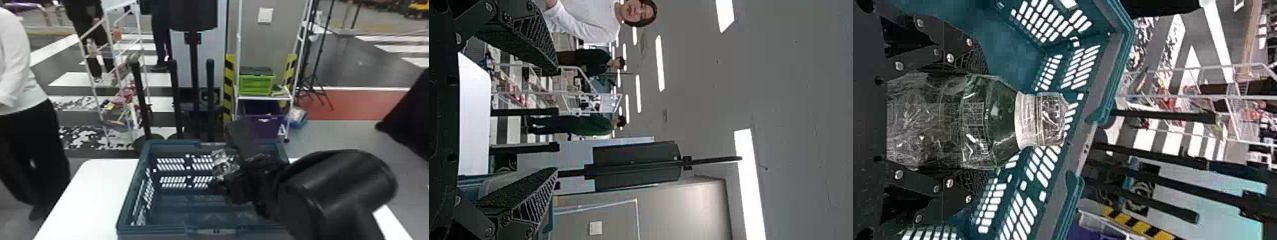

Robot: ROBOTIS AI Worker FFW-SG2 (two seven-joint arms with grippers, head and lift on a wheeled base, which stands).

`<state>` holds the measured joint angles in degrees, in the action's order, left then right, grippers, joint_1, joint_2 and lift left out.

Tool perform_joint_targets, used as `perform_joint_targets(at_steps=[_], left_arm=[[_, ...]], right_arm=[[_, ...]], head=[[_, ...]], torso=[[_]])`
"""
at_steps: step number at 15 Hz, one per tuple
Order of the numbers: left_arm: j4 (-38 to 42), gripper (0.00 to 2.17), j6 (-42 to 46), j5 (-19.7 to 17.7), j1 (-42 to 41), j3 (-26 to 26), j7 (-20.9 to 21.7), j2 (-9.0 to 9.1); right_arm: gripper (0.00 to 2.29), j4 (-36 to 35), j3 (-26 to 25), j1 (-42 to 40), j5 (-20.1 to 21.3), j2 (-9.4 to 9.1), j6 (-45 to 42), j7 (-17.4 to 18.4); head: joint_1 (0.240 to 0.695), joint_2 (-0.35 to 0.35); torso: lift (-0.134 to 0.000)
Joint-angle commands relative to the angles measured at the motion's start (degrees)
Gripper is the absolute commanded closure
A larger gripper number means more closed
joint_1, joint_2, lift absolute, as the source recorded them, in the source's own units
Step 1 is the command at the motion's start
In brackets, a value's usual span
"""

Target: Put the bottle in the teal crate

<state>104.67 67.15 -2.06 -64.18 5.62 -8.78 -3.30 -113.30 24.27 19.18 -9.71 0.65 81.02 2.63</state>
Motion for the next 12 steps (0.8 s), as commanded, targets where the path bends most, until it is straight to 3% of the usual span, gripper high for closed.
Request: perform_joint_targets(at_steps=[1, 12], left_arm=[[-0.2, 0.19, -0.1, -0.7, 0.3, 0.1, 0.1, -0.22], [-0.4, 0.19, -0.5, -2.1, 0.5, 1.6, 0.5, -0.22]], right_arm=[[1.85, 7.9, 1.1, 2.4, -0.9, -0.7, -4.6, -0.2], [1.85, 35.9, 4.3, 10.6, -2.4, -0.7, -18.5, -1.7]], head=[[0.499, 0.0], [0.499, 0.0]], torso=[[0.0], [0.0]])
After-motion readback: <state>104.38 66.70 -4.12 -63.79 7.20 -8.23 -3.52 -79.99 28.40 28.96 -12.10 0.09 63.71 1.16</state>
